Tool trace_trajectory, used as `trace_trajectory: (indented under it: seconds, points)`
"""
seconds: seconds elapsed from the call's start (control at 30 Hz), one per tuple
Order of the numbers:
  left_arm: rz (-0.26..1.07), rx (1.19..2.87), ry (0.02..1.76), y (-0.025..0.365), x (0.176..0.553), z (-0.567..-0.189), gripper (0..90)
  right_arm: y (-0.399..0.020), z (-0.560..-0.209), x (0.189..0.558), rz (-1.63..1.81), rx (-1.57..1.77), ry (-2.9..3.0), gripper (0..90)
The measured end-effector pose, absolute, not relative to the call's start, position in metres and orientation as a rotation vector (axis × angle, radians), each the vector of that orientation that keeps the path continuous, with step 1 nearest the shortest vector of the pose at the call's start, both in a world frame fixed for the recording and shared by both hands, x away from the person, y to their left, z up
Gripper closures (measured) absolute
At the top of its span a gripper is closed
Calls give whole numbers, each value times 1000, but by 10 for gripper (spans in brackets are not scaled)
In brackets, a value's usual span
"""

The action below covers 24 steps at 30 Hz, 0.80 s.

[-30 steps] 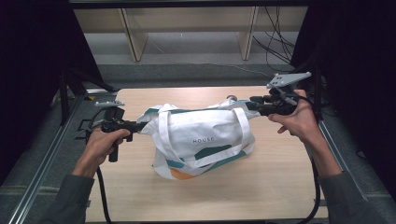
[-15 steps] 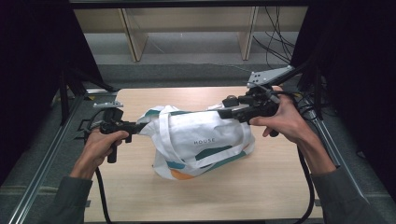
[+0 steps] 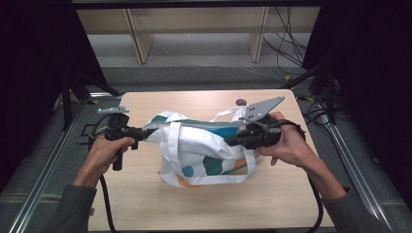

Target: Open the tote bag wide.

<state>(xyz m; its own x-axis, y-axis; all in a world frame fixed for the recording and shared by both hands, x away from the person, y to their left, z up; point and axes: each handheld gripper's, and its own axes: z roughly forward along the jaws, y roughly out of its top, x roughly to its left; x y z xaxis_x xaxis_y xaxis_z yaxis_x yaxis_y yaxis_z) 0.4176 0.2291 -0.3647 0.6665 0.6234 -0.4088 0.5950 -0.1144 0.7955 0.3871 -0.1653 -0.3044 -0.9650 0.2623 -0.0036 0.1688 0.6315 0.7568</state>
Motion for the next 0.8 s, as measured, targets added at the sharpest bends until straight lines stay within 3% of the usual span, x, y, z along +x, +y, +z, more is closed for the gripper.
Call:
trace_trajectory:
  seconds: [0.23, 0.7, 0.8]
  points:
    - [47, 1846, 934, 223, 410, -371, 817, -139, -336, 384, 1186, 328, 2779, 896]
    - [28, 1679, 900, 255, 405, -348, 767, -142, -325, 376, 1317, 299, 2716, 897]
    - [13, 1791, 867, 258, 402, -357, 774, -135, -337, 379, 1236, 312, 2748, 897]
